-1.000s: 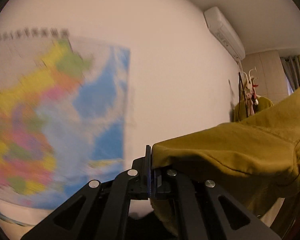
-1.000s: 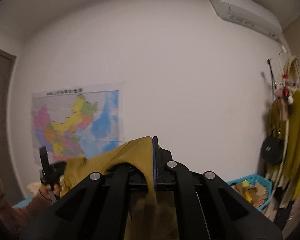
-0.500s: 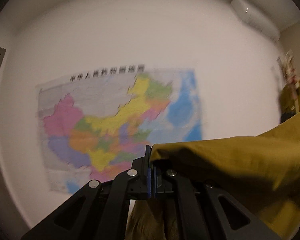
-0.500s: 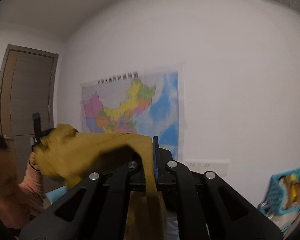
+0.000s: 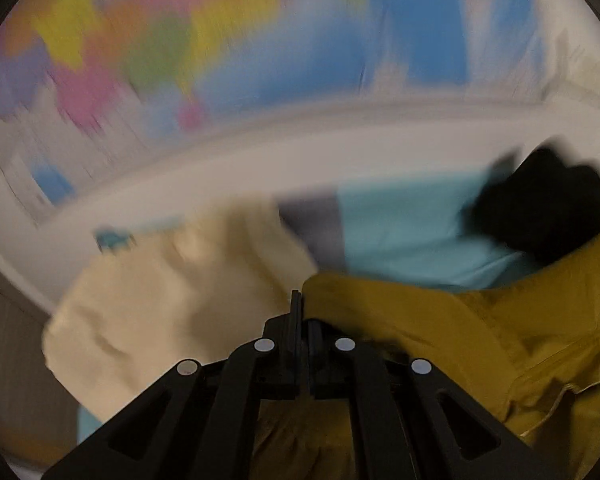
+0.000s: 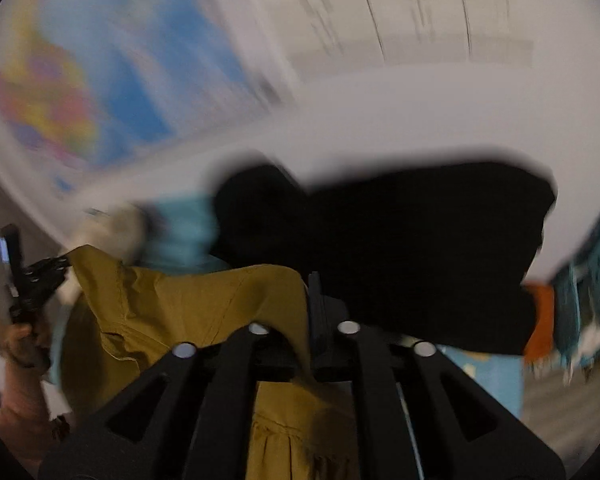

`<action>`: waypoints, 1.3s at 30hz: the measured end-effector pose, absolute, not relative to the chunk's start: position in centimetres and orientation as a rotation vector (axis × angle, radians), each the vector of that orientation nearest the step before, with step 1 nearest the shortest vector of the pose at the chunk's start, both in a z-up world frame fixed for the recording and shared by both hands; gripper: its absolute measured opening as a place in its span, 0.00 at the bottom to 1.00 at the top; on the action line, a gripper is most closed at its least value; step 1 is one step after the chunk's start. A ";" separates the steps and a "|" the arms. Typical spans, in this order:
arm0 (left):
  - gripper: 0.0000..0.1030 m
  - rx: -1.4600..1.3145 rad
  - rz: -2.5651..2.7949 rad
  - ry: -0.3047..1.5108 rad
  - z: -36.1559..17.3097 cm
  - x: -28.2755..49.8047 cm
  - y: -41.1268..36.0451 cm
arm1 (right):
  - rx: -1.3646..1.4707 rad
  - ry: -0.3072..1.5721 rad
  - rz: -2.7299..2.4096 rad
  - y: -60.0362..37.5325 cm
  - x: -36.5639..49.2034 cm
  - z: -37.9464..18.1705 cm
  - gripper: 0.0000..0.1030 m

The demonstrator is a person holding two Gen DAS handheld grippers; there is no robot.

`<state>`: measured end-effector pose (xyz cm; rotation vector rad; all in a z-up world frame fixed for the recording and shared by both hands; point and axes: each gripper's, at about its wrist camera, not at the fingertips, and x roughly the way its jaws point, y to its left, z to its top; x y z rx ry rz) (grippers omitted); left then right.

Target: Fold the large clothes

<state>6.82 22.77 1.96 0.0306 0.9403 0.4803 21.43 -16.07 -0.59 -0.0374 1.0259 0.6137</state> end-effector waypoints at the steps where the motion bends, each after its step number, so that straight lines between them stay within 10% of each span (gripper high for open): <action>1: 0.01 0.023 0.483 0.956 1.1 7.2 23.2 | -0.057 1.034 0.584 -16.0 21.6 -1.4 0.16; 6: 0.29 -0.053 0.394 0.879 2.8 4.3 25.2 | -0.088 0.913 0.575 -18.4 18.0 1.9 0.58; 11: 0.63 -0.021 0.143 0.756 6.0 -1.5 22.3 | -0.048 0.837 0.873 -17.6 11.4 4.5 0.62; 28: 0.65 -0.182 -0.075 1.092 -3.6 6.6 17.2 | 0.190 1.203 0.971 -10.6 15.0 -6.9 0.59; 31: 0.36 -0.201 -0.087 1.094 -3.6 7.7 17.1 | 0.206 1.196 0.981 -10.8 14.9 -6.9 0.36; 33: 0.24 -0.233 -0.092 1.104 -4.0 8.3 17.3 | 0.209 1.190 1.014 -10.8 14.4 -6.6 0.05; 35: 0.24 -0.258 -0.097 1.107 -4.2 8.3 17.5 | 0.171 1.156 1.018 -10.9 13.5 -5.7 0.06; 39: 0.41 -0.280 -0.122 1.130 -4.6 8.1 17.8 | 0.000 1.070 0.996 -9.8 11.0 -3.8 0.51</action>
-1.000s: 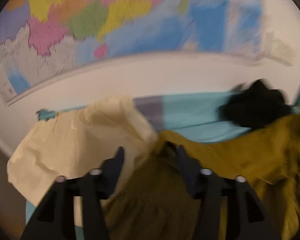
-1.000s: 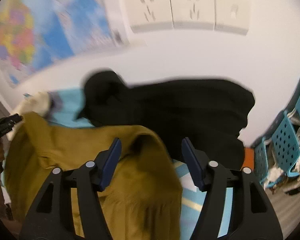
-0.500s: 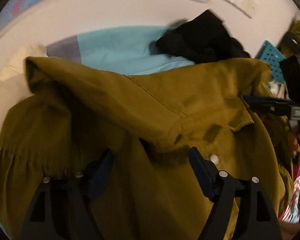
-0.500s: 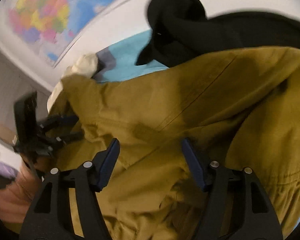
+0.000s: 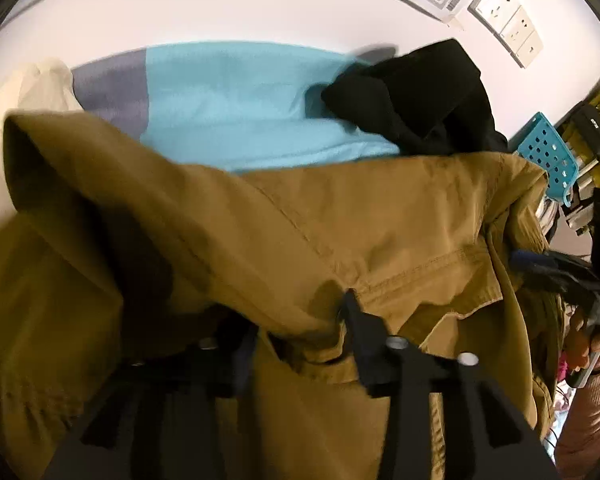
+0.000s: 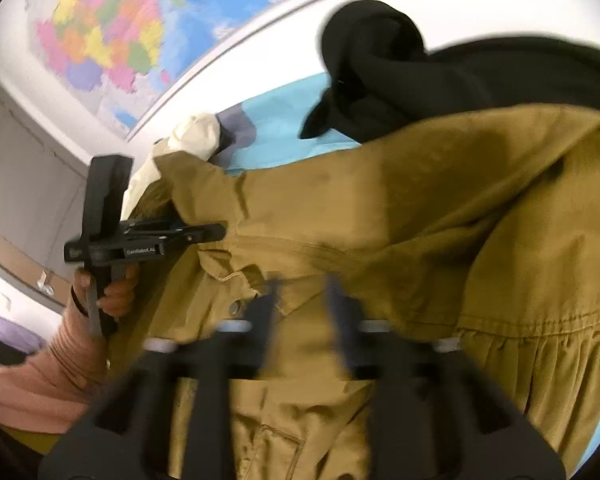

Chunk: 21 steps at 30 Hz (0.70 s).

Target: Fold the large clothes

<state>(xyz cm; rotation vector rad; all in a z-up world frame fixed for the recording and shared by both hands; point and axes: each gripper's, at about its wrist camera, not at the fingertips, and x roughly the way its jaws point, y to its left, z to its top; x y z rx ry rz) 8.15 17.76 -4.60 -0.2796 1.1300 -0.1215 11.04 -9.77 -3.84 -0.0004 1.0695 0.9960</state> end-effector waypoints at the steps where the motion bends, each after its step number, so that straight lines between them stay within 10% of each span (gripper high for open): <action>1: 0.46 -0.254 -0.125 1.132 -4.7 8.2 17.4 | -0.072 1.054 0.985 -8.8 10.5 -3.7 0.52; 4: 0.56 -0.193 -0.140 1.146 -5.1 8.6 15.8 | -0.183 1.038 0.994 -7.2 9.5 -4.1 0.61; 7: 0.40 -0.157 -0.131 1.143 -5.1 9.0 15.4 | -0.450 0.938 0.885 -5.1 8.3 -5.3 0.65; 10: 0.17 -0.229 -0.138 1.147 -4.5 9.7 16.6 | -0.536 0.915 0.846 -4.5 8.4 -6.0 0.38; 12: 0.06 -0.286 -0.152 1.117 -3.3 9.9 17.7 | -0.484 0.886 0.874 -5.0 9.1 -3.8 0.02; 21: 0.12 -0.500 -0.143 0.949 3.5 12.8 23.3 | -0.147 0.684 0.850 -6.2 17.8 8.4 0.01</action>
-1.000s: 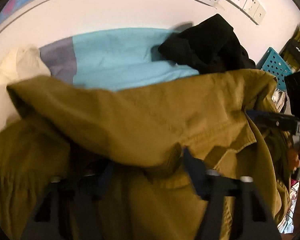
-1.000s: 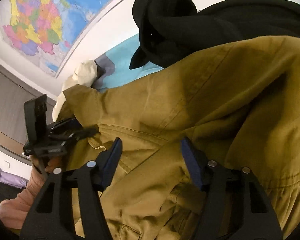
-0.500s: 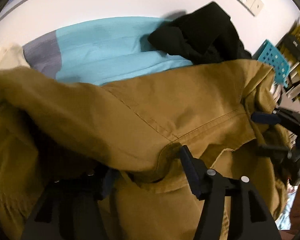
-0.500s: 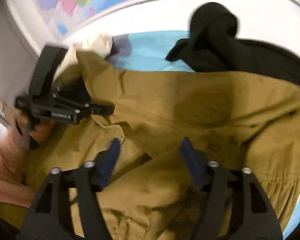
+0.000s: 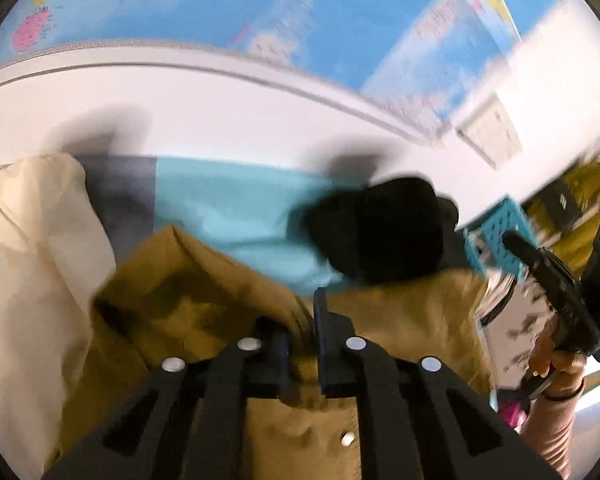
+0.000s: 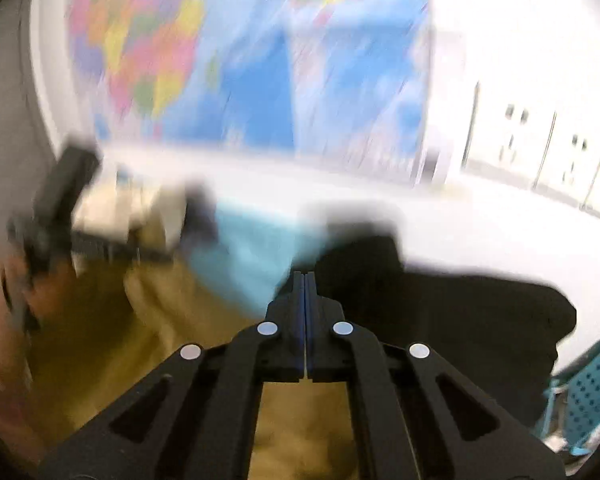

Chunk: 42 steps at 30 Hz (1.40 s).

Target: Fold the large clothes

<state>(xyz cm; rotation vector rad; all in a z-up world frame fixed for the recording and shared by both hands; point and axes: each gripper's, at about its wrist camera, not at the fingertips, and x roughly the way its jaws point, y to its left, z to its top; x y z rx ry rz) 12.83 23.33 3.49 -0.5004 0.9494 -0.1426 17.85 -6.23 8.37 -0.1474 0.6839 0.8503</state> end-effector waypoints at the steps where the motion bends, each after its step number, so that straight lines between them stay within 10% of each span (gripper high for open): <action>1: 0.15 -0.499 -0.112 0.936 3.6 13.3 23.7 | -0.127 0.719 0.862 -6.0 18.8 8.3 0.01; 4: 0.20 -0.491 -0.058 0.964 2.5 13.9 24.1 | -0.144 0.759 0.923 -6.0 18.4 7.5 0.11; 7: 0.29 -0.391 -0.029 0.967 1.5 13.3 23.3 | -0.358 0.729 0.960 -6.1 14.2 5.1 0.51; 15: 0.61 -0.226 -0.112 0.941 1.0 8.6 21.9 | -0.859 0.722 0.956 -6.8 5.4 -4.0 0.72; 19: 0.62 -0.182 -0.131 1.011 -0.8 9.3 20.0 | -0.970 0.625 0.873 -5.3 5.6 -6.2 0.67; 22: 0.56 -0.199 -0.160 1.071 -2.2 10.4 19.1 | -0.948 0.622 0.829 -4.4 7.4 -5.9 0.34; 23: 0.37 -0.216 -0.173 1.100 -2.7 11.2 18.8 | -0.913 0.632 0.841 -4.3 8.1 -5.2 0.11; 24: 0.27 -0.241 -0.179 1.129 -3.2 12.1 18.8 | -0.874 0.628 0.841 -4.3 8.6 -4.3 0.08; 29: 0.11 -0.396 -0.194 1.071 -1.4 14.1 21.1 | -0.553 0.582 0.853 -6.0 12.8 2.9 0.07; 42: 0.13 -0.483 -0.050 0.992 2.3 20.2 23.8 | -0.193 0.682 0.776 -2.8 25.6 6.0 0.05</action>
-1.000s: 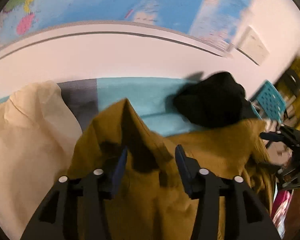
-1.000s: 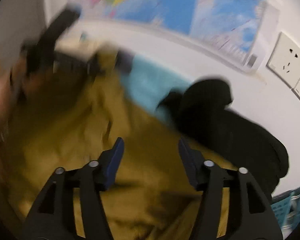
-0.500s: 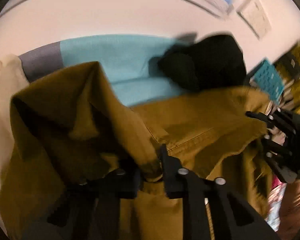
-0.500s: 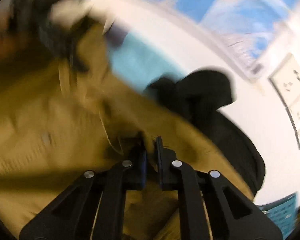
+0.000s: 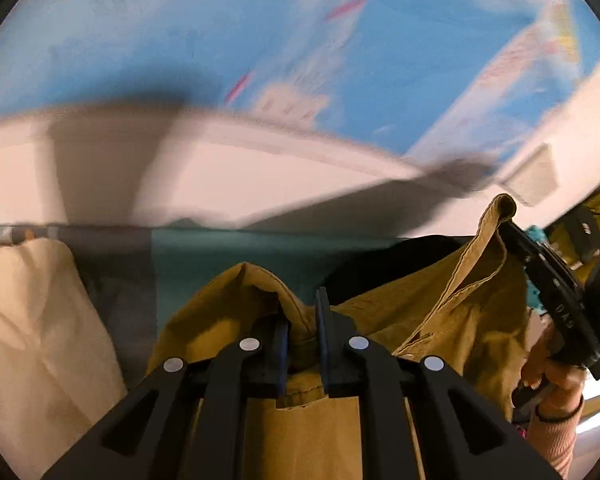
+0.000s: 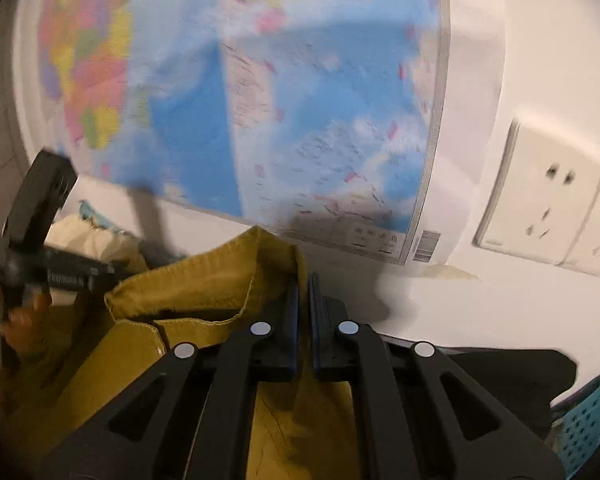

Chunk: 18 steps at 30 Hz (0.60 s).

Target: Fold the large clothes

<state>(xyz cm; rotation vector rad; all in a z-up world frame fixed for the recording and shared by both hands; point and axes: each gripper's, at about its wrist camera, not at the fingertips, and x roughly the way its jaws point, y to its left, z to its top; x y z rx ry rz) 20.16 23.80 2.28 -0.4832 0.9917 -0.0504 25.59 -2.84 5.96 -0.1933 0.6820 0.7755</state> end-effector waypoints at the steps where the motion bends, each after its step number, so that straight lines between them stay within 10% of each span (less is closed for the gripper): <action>1: 0.13 -0.475 -0.027 1.026 1.0 20.9 23.6 | -0.202 0.717 0.751 -2.5 26.3 4.8 0.07; 6: 0.46 -0.425 0.098 1.040 -1.3 20.5 23.6 | -0.147 0.704 0.705 -6.3 25.4 4.9 0.66; 18: 0.66 -0.179 -0.128 0.939 1.4 10.0 17.0 | -0.114 0.967 0.731 -24.1 12.3 0.3 0.82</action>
